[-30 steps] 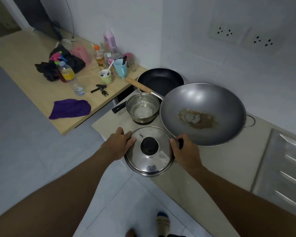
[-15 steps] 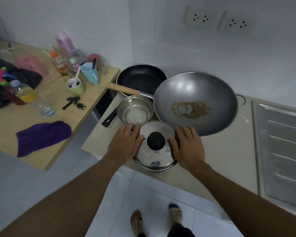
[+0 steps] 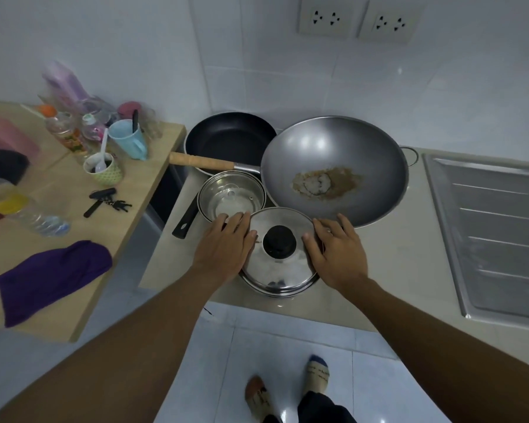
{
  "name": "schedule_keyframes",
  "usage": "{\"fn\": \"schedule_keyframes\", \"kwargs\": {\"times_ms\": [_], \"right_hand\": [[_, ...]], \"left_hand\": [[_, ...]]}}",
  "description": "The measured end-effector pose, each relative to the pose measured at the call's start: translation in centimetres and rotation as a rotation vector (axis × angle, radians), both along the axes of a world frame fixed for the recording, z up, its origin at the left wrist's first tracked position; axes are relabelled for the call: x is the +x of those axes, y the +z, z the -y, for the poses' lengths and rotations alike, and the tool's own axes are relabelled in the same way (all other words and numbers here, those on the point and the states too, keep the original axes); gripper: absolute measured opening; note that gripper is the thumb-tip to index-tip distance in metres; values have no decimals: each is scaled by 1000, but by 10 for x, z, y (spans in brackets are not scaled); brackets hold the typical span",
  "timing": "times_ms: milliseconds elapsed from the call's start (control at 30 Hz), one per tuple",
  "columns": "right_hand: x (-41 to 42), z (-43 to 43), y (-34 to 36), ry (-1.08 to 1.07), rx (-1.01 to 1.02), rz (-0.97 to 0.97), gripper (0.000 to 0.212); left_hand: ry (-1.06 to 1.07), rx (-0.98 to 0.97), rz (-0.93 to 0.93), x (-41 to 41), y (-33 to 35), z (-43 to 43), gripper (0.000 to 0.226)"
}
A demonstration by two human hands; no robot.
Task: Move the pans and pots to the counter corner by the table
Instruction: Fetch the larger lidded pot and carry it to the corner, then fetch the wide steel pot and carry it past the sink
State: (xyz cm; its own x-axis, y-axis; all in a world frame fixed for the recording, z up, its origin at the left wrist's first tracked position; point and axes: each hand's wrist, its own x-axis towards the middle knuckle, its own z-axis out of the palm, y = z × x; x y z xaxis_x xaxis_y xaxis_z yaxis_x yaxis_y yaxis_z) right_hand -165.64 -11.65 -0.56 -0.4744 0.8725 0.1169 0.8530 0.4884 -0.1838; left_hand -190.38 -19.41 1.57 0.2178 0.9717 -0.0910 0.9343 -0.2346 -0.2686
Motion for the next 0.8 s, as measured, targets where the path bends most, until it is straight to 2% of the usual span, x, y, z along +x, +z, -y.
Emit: {"fn": "schedule_keyframes", "kwargs": {"times_ms": [100, 300, 400, 500, 633, 800], "right_hand": [[-1, -1, 0, -9, 3, 0, 62], [-3, 0, -1, -26, 33, -18, 62], [-3, -1, 2, -15, -2, 4, 65], [0, -2, 6, -16, -115, 0, 69], [12, -7, 23, -108, -285, -187, 71], [57, -16, 58, -222, -320, -322, 78]], "left_hand": [[-8, -3, -26, -2, -1, -3, 45], [-6, -49, -13, -4, 0, -6, 62], [42, -116, 11, -5, -1, -9, 61], [228, -124, 256, -7, 5, -16, 56], [256, -88, 493, 6, 32, -35, 56], [197, -122, 552, 55, 75, -67, 64]]}}
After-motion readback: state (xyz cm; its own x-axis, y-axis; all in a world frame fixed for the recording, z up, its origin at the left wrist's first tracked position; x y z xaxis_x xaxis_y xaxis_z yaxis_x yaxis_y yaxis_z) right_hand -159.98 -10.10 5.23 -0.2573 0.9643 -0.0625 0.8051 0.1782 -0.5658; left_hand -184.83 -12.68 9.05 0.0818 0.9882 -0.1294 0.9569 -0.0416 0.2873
